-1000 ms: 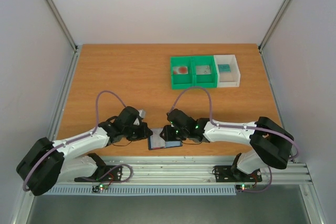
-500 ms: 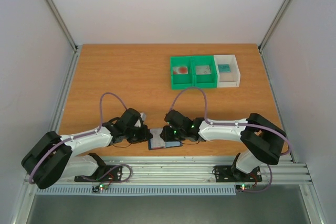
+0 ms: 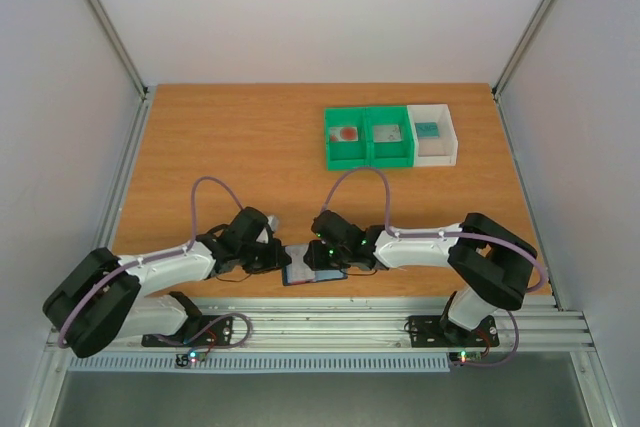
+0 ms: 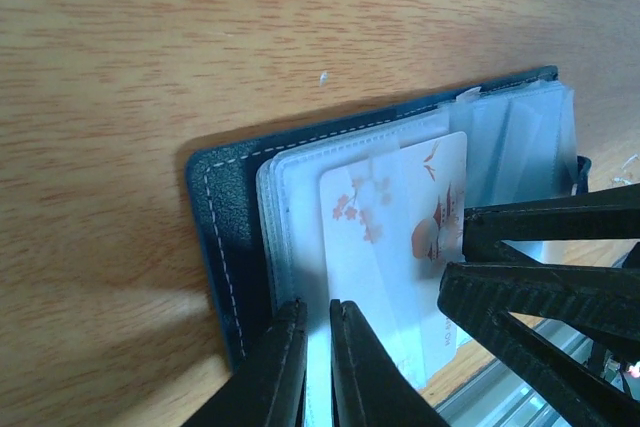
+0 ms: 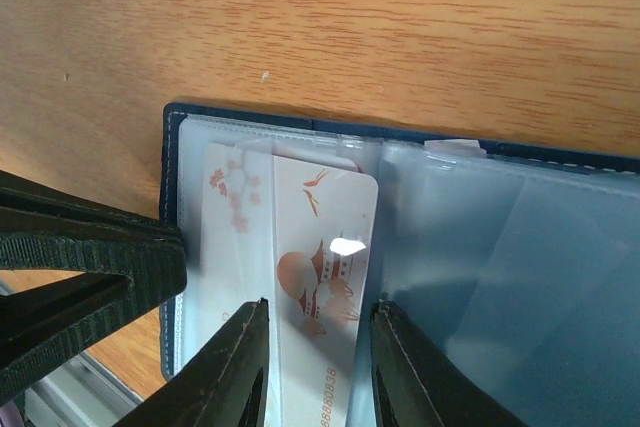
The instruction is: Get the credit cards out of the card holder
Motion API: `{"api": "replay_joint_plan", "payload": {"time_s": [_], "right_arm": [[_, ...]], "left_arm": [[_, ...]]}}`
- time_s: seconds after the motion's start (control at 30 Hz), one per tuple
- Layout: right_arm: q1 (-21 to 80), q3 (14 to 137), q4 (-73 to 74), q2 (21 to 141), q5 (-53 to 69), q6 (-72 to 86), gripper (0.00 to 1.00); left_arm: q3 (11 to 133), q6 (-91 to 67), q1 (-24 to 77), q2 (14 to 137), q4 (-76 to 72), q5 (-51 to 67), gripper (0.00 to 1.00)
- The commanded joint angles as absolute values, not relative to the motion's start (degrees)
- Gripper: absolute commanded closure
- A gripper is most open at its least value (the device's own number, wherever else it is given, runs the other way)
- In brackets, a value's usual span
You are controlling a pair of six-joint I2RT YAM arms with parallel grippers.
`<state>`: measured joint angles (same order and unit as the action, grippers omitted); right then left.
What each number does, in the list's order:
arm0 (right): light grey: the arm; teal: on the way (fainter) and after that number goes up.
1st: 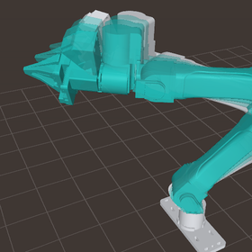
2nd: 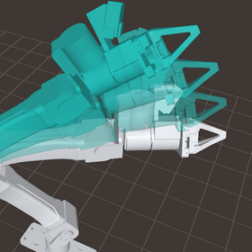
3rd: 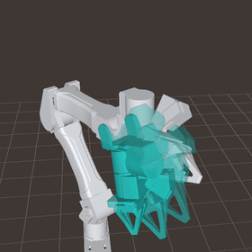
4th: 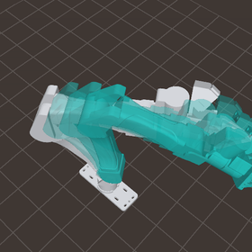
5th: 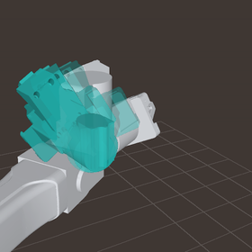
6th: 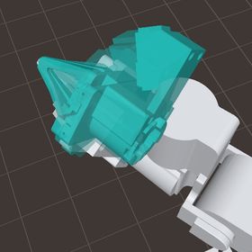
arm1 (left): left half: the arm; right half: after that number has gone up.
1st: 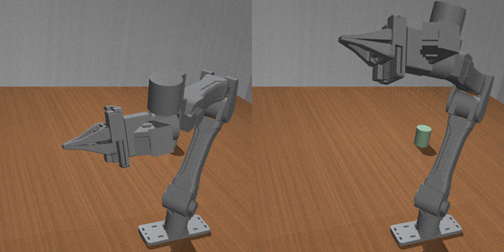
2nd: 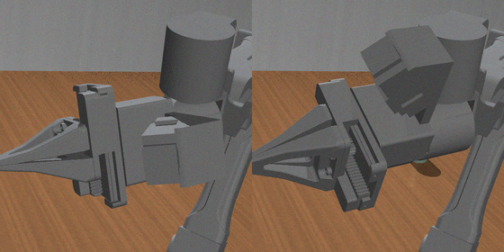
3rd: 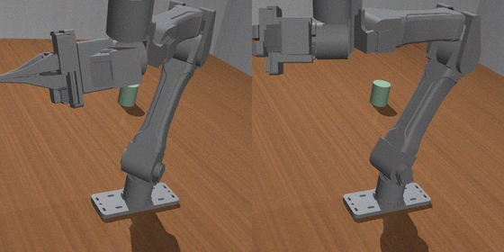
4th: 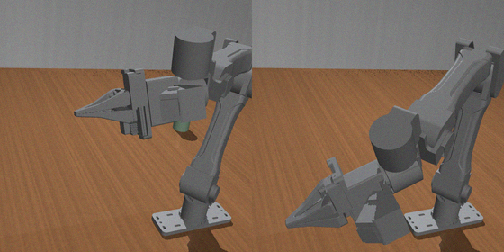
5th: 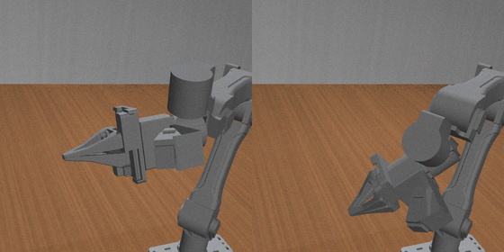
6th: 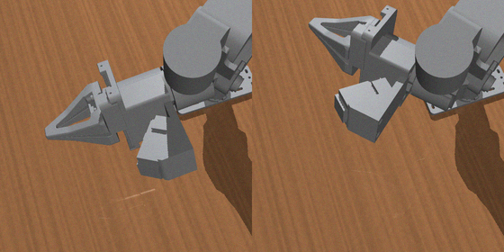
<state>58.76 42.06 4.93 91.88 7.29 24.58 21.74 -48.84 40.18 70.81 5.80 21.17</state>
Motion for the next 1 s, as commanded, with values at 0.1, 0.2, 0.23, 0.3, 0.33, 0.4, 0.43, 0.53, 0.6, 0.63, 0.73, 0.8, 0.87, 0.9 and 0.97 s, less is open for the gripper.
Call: {"api": "replay_joint_plan", "payload": {"time_s": [0.1, 0.2, 0.23, 0.3, 0.33, 0.4, 0.43, 0.53, 0.6, 0.63, 0.73, 0.8, 0.87, 0.9, 0.97], "right_arm": [[58.68, 40.97, 3.11, 94.0, 6.51, 25.77, 0.73], [58.69, 40.24, 2.6, 93.79, 6.4, 26.03, 0.77], [58.68, 39.91, 2.38, 93.57, 6.23, 26.07, 0.79], [58.65, 39.58, 2.56, 93.1, 6.0, 25.94, 0.83], [58.7, 39.42, 2.77, 92.75, 5.9, 25.81, 0.85], [58.66, 38.97, 2.82, 91.87, 5.63, 25.46, 0.9], [58.63, 38.73, 2.92, 91.57, 5.36, 25.26, 0.92], [58.64, 37.92, 3.71, 90.5, 4.39, 24.83, 0.96], [58.55, 37.44, 4.06, 89.75, 3.89, 24.93, 0.99], [58.49, 37.24, 4.12, 89.47, 3.81, 24.92, 0.99], [58.36, 36.9, 4.26, 88.75, 3.4, 24.74, 0.99], [58.27, 36.83, 4.46, 88.39, 3.43, 24.78, 0.99], [58.27, 36.82, 4.57, 88.04, 3.76, 24.64, 0.99], [58.27, 36.83, 4.83, 87.59, 3.78, 24.54, 0.99], [58.29, 36.89, 5.6, 86.82, 3.57, 24.28, 0.99]], "left_arm": [[21.38, -48.02, 40.08, 71.14, 4.94, 19.52, 0.91], [20.49, -48.22, 40.08, 70.58, 5.18, 18.97, 0.91], [20.26, -48.18, 40.08, 70.58, 5.34, 18.67, 0.91], [20.22, -48.04, 40.08, 70.64, 5.73, 18.18, 0.91], [20.21, -47.93, 40.08, 70.83, 5.72, 18.04, 0.91], [20.36, -47.95, 40.08, 71.37, 5.77, 17.77, 0.91], [20.57, -47.98, 40.08, 71.67, 5.91, 17.71, 0.91], [20.96, -48.23, 40.08, 71.98, 6.47, 17.34, 0.91], [20.93, -48.42, 40.08, 71.91, 6.8, 16.92, 0.91], [20.84, -48.57, 40.08, 71.82, 6.92, 16.76, 0.91], [20.7, -48.56, 40.05, 71.64, 7.26, 16.21, 0.91], [20.5, -48.58, 40.08, 71.51, 7.66, 15.92, 0.91], [20.56, -48.54, 40.08, 71.48, 8.04, 15.99, 0.91], [20.69, -48.46, 40.08, 71.4, 8.41, 15.95, 0.91], [20.89, -48.09, 40.03, 70.97, 9.16, 15.62, 0.91]]}}
